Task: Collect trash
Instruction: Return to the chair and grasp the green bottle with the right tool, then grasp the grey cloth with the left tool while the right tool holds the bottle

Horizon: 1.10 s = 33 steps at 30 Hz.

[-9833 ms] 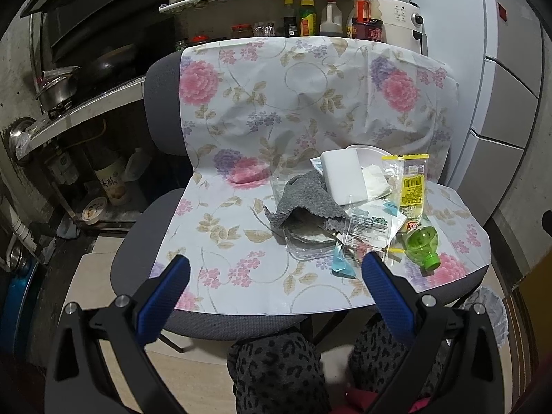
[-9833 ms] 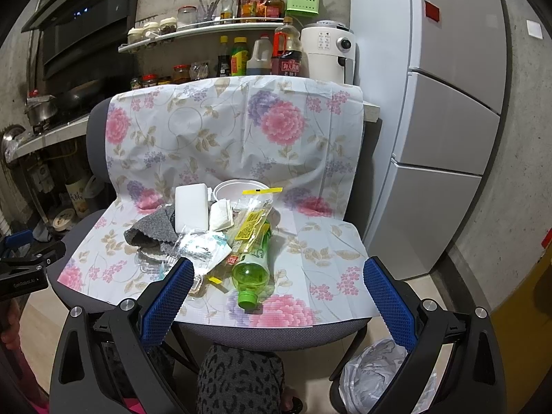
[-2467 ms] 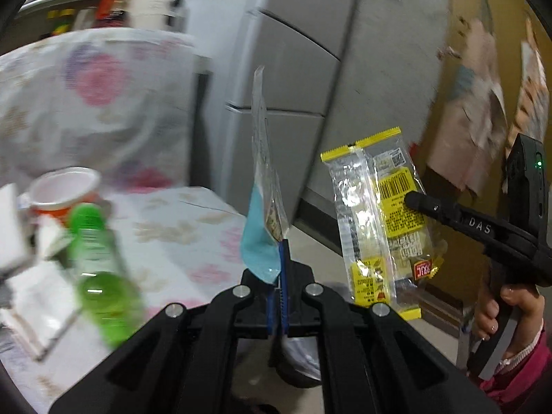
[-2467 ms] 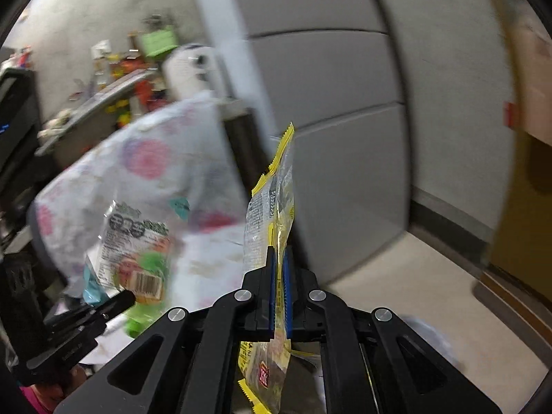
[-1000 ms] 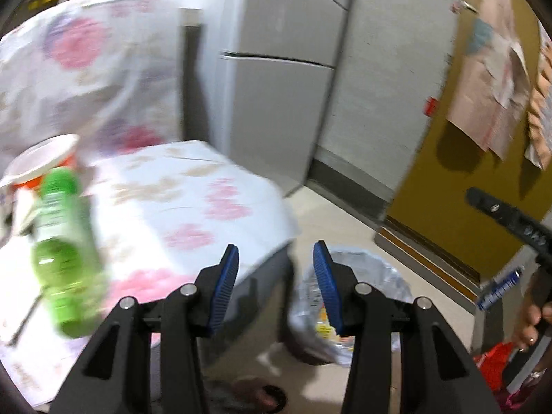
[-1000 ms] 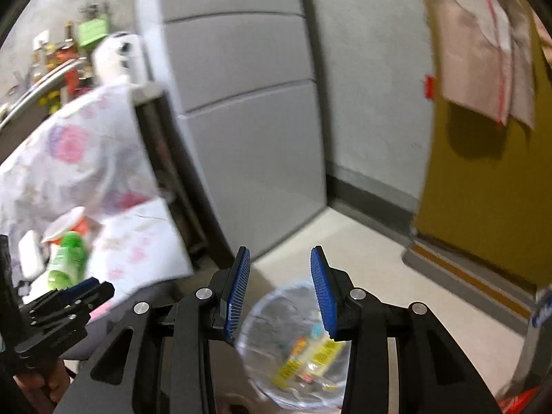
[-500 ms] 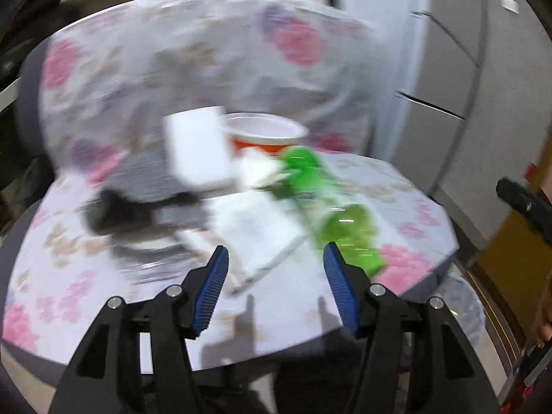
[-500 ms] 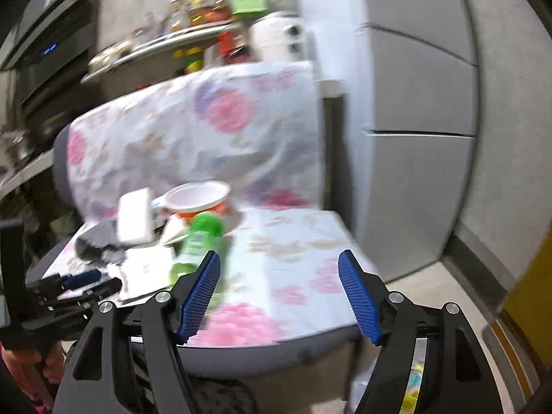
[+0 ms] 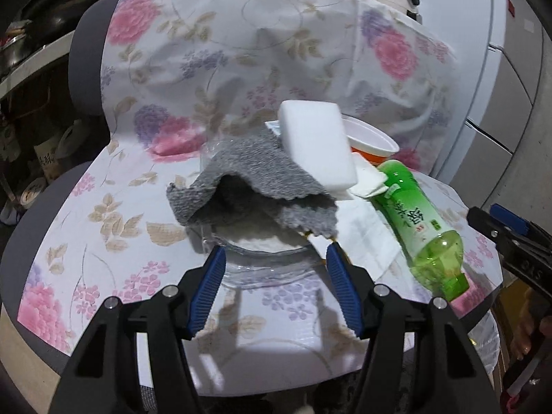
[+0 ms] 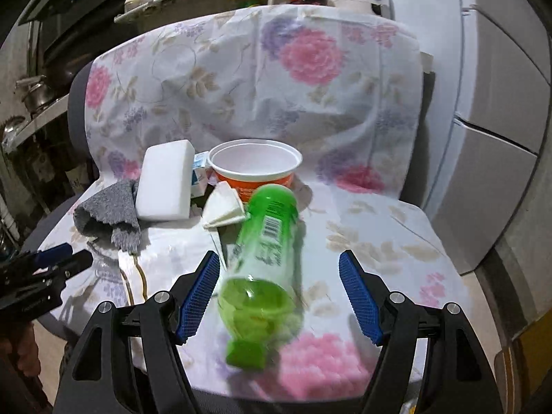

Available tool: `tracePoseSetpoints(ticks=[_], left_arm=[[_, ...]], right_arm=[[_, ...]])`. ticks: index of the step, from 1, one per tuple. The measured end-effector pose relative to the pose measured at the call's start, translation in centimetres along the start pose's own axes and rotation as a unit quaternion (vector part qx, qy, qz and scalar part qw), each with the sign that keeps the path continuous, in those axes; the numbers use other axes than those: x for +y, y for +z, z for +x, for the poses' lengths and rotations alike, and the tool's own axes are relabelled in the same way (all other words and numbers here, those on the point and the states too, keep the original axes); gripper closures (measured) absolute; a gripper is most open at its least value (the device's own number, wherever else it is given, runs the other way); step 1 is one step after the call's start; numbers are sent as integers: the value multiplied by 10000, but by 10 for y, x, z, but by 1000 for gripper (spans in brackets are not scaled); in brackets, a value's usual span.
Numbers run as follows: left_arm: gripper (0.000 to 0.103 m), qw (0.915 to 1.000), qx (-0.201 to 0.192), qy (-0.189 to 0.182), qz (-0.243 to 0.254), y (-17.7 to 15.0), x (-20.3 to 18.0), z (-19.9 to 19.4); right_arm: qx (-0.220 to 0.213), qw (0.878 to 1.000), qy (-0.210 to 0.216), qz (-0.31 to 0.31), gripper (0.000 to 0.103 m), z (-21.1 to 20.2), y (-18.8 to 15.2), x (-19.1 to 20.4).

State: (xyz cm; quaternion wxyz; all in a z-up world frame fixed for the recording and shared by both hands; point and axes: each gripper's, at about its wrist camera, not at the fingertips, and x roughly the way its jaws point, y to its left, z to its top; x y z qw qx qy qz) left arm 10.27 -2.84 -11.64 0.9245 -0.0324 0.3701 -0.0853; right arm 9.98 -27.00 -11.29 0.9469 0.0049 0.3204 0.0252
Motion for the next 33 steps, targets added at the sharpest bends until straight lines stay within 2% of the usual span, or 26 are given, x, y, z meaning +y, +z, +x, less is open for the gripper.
tracePoseSetpoints(ticks=[4, 8, 13, 15, 16, 19, 25, 29, 33], left_arm=[[44, 10000, -18, -2, -43, 2, 5, 4], [44, 10000, -40, -1, -63, 5, 10, 6], [44, 9998, -51, 21, -168, 5, 19, 6], [44, 9997, -42, 34, -219, 4, 22, 6], [44, 9997, -38, 40, -241, 4, 24, 5], [44, 9996, -41, 68, -272, 4, 27, 2], [42, 9992, -159, -3, -354, 11, 29, -6], [32, 9985, -310, -133, -421, 26, 28, -7], [31, 9985, -346, -176, -393, 49, 26, 8]], right_arm=[[337, 9993, -28, -155, 36, 33, 9, 12], [788, 9958, -305, -351, 33, 69, 18, 23], [1281, 9904, -479, -192, 30, 98, 18, 20], [1397, 9888, -496, -145, 35, 101, 17, 19], [1386, 9891, -484, -105, 44, 99, 16, 18], [1300, 9898, -576, -5, 46, 91, 14, 14], [763, 9949, -598, 278, 47, 45, 8, -8], [372, 9973, -510, 370, 47, 10, 8, -19], [182, 9982, -488, 303, 46, -11, 6, -19]])
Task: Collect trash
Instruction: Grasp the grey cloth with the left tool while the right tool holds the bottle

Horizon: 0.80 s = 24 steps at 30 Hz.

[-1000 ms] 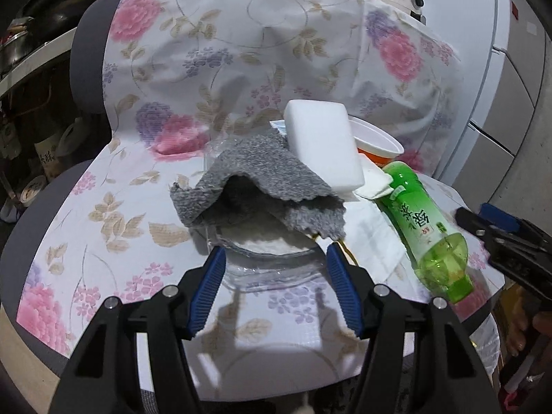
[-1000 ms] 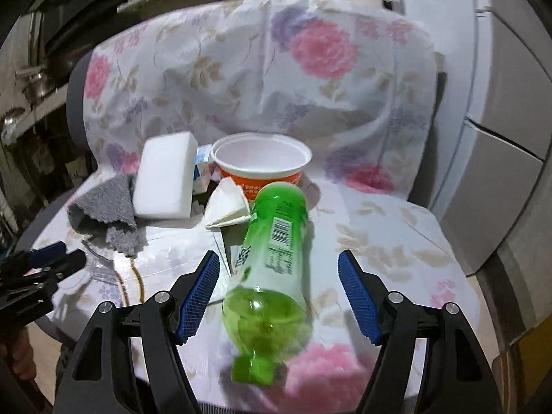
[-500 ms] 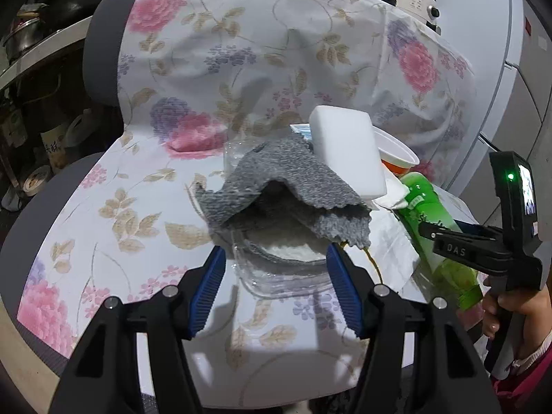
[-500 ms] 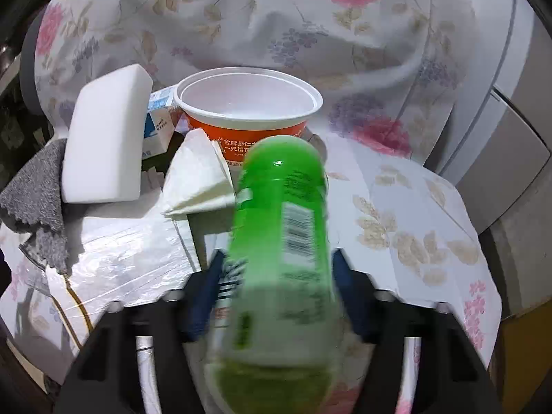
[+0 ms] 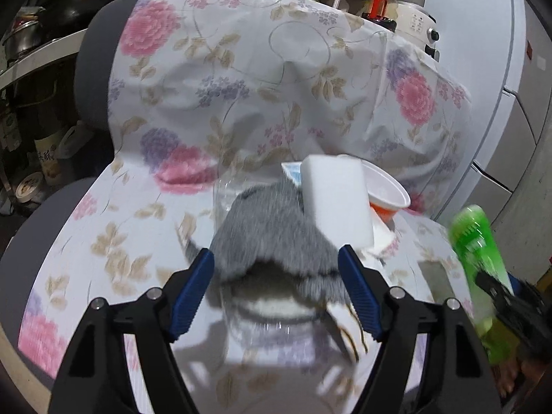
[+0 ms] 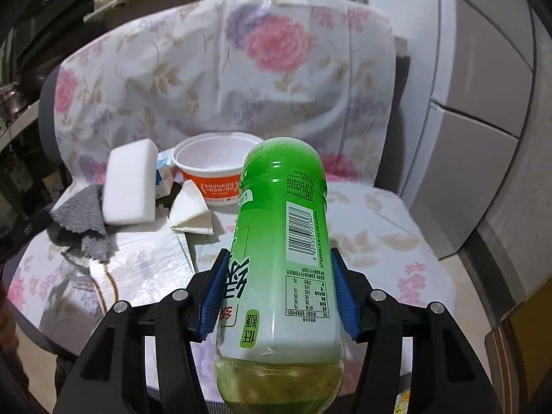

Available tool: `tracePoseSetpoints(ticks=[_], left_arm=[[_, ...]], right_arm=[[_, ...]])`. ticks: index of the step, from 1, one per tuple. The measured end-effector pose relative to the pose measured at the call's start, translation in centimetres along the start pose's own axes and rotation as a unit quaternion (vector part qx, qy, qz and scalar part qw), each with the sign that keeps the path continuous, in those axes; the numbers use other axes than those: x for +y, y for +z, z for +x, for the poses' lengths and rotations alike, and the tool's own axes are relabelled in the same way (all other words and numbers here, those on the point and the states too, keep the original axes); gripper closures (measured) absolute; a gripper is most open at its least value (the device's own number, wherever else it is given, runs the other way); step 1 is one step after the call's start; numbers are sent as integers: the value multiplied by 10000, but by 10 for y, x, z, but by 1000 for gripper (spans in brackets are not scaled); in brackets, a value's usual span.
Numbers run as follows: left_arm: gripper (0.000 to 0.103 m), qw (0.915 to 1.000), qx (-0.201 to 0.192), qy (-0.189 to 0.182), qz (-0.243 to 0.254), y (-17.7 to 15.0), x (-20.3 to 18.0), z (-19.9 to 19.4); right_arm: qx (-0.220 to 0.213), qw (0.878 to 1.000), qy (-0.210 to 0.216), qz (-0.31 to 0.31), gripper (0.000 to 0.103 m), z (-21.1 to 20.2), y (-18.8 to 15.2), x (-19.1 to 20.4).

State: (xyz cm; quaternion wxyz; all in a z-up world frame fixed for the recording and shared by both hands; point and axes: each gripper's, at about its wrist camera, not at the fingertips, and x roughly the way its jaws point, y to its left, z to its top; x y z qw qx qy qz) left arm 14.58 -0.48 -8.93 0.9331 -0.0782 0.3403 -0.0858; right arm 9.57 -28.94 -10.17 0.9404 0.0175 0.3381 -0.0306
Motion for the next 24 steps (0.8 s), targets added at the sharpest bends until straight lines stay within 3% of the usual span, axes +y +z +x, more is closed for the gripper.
tracePoseSetpoints(ticks=[6, 9, 12, 13, 14, 16, 19, 24], left_arm=[[31, 9995, 296, 86, 74, 15, 1, 44], [41, 9985, 536, 34, 55, 17, 6, 65], [58, 9975, 701, -77, 71, 16, 9, 77], [74, 9975, 693, -89, 90, 15, 9, 78], [87, 9977, 657, -114, 107, 16, 9, 77], [95, 9990, 381, -192, 124, 20, 10, 67], [96, 9995, -215, -233, 95, 32, 11, 39], [96, 9967, -748, -307, -42, 56, 19, -8]], right_arm=[[-47, 9998, 76, -151, 46, -4, -4, 5], [17, 9997, 98, -202, 46, -2, -6, 8], [49, 9996, 103, -243, 46, 1, -8, 10], [49, 9996, 103, -249, 46, 1, -9, 10], [45, 9996, 100, -255, 46, 1, -8, 10], [22, 9996, 102, -260, 46, 0, -9, 10], [-15, 9996, 86, -265, 46, -2, -8, 11], [-157, 9996, 151, -204, 46, -11, -6, 10]])
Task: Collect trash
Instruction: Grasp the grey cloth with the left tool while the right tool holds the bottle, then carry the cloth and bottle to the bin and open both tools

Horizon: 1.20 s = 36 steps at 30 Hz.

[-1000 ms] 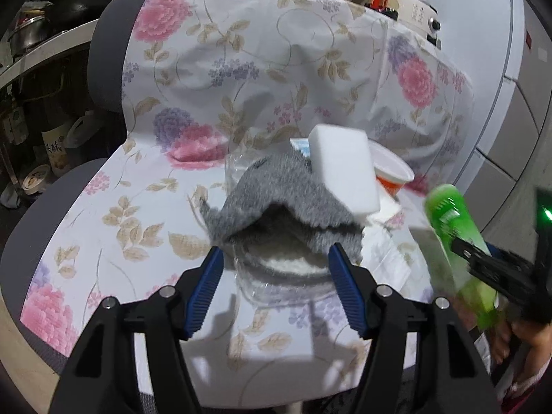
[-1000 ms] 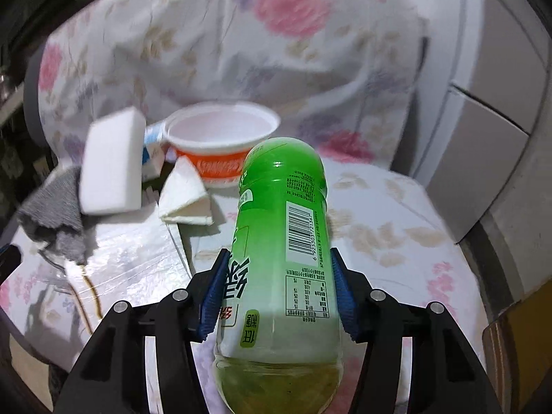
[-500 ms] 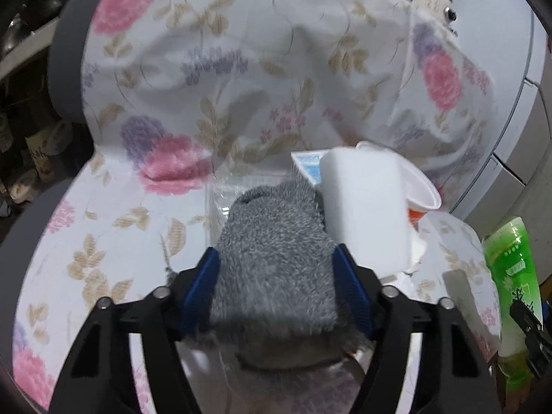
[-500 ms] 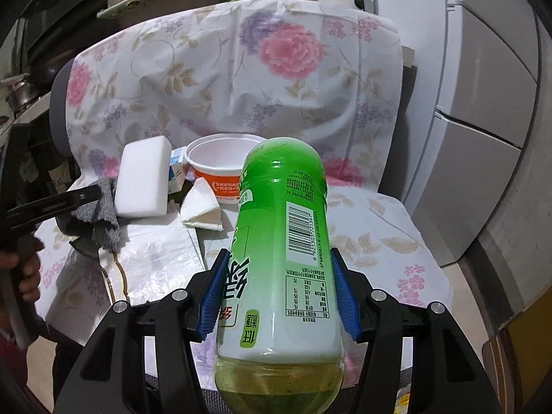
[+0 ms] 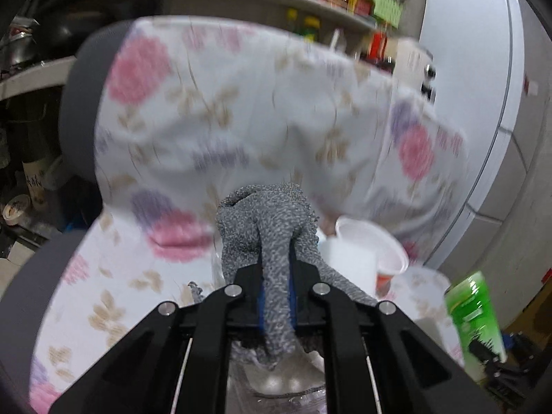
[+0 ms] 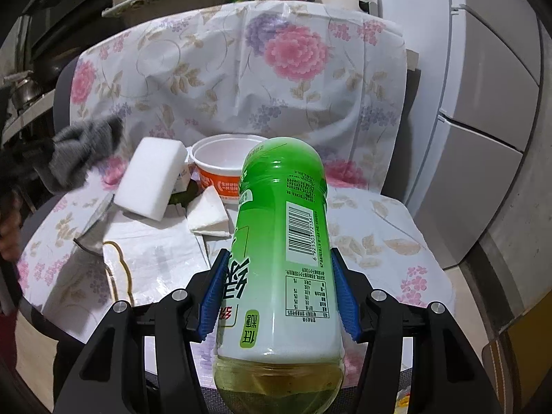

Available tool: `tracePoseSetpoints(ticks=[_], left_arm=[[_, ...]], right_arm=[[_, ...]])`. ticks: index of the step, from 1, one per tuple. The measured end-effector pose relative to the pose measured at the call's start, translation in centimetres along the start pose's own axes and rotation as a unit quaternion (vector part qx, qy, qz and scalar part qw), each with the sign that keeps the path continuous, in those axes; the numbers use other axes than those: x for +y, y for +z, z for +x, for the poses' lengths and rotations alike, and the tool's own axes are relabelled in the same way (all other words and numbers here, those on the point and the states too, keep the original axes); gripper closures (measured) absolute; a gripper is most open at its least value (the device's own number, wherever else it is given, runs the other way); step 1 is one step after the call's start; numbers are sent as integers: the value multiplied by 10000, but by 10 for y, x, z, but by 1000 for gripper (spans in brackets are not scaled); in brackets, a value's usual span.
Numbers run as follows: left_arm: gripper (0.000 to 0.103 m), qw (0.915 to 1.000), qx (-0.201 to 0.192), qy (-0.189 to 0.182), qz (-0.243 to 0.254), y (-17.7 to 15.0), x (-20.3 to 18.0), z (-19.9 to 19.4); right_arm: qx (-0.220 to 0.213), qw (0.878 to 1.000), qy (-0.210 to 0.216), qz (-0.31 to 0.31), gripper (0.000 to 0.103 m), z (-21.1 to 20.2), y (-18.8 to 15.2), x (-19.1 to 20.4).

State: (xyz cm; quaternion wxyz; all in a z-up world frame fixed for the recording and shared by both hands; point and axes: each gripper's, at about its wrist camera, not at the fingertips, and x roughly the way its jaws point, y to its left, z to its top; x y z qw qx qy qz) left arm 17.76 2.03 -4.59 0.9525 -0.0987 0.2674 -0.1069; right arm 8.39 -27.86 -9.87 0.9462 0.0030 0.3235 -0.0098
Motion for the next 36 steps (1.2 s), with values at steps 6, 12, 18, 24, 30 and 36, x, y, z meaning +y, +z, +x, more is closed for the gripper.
tracePoseSetpoints(ticks=[6, 12, 18, 24, 30, 36], left_arm=[[96, 9995, -42, -91, 302, -17, -24, -39], [96, 9964, 268, -473, 651, -69, -71, -49], [96, 9871, 462, -1132, 1030, -104, -127, -48], [96, 9658, 624, -1999, 1527, -132, -196, -46], [96, 9368, 723, -2762, 2023, -159, -270, -46], [96, 9025, 1058, -3394, 2433, -198, -334, -35]], right_arm=[[-98, 9996, 166, 196, 46, -6, -2, -7], [-268, 9984, 71, 501, 46, -21, -10, -27], [-425, 9959, -240, 766, 46, -53, -25, -63], [-534, 9900, -764, 1062, 46, -94, -55, -107], [-501, 9749, -1564, 1501, 46, -135, -99, -160], [-359, 9555, -2065, 2077, 46, -157, -144, -209]])
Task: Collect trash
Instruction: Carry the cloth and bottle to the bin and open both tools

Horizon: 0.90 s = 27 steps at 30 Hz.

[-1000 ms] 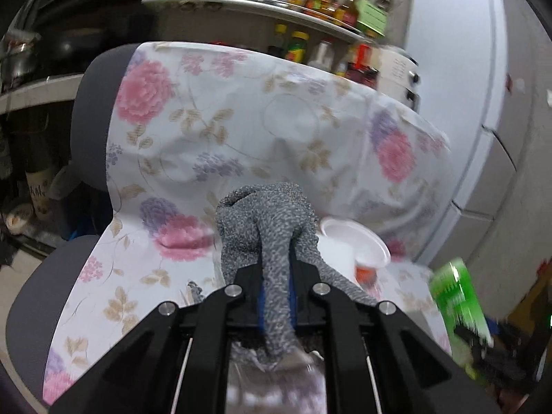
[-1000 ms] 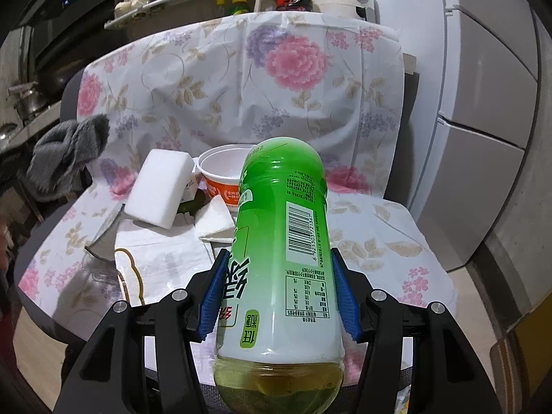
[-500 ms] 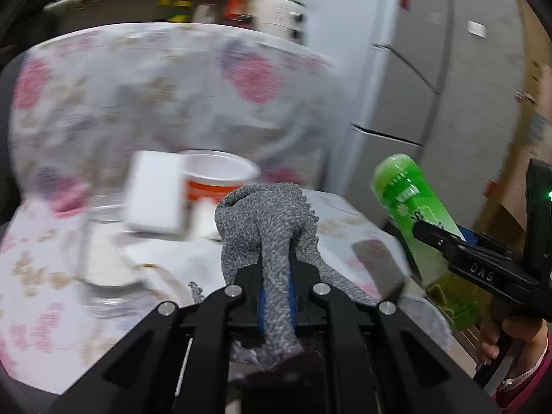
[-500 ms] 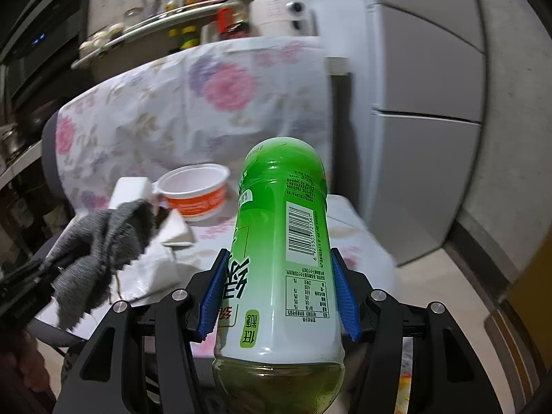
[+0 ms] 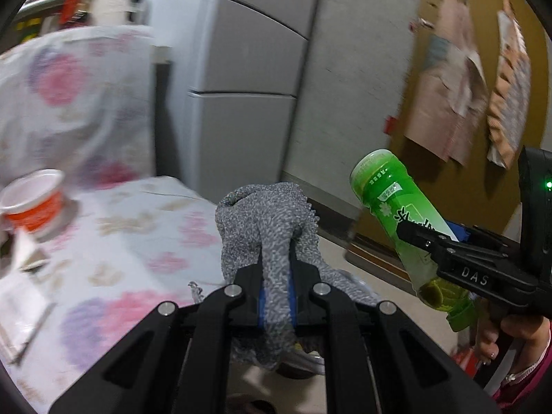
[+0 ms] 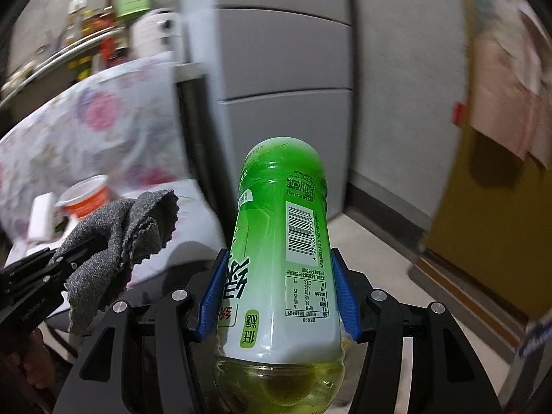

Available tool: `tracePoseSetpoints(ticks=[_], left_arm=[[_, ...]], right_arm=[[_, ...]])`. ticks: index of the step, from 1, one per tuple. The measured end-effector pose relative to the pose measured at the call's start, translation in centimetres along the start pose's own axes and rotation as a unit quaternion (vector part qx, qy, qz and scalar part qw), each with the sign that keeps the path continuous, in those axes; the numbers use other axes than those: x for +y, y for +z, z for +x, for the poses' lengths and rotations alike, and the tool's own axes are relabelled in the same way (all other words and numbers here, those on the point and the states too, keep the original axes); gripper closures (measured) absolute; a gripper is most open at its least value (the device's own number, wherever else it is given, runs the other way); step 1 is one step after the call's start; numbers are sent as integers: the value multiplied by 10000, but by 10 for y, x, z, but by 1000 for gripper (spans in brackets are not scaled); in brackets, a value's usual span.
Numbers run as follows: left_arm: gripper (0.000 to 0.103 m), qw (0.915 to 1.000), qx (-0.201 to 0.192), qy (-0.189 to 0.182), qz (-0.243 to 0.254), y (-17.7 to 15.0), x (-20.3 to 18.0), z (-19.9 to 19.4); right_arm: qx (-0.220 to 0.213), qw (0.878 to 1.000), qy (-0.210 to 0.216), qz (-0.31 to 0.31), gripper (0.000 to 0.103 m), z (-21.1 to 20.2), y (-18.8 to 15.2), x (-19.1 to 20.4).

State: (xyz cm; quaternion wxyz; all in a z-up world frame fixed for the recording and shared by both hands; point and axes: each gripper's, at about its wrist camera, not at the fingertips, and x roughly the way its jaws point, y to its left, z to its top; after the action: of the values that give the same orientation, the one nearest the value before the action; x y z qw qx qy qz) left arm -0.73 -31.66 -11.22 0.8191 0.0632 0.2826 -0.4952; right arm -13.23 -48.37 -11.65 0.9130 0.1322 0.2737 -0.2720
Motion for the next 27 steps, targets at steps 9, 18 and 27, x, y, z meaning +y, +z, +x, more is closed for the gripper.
tracePoseSetpoints(ticks=[9, 18, 27], left_arm=[[95, 9970, 459, -548, 293, -5, -45, 64], [52, 9956, 719, -576, 196, 0, -54, 106], [52, 9974, 610, -338, 194, 2, -39, 95]], right_arm=[[409, 9973, -284, 545, 45, 35, -30, -56], [796, 9918, -149, 991, 42, 85, -46, -78], [542, 9918, -275, 1121, 42, 71, -37, -90]])
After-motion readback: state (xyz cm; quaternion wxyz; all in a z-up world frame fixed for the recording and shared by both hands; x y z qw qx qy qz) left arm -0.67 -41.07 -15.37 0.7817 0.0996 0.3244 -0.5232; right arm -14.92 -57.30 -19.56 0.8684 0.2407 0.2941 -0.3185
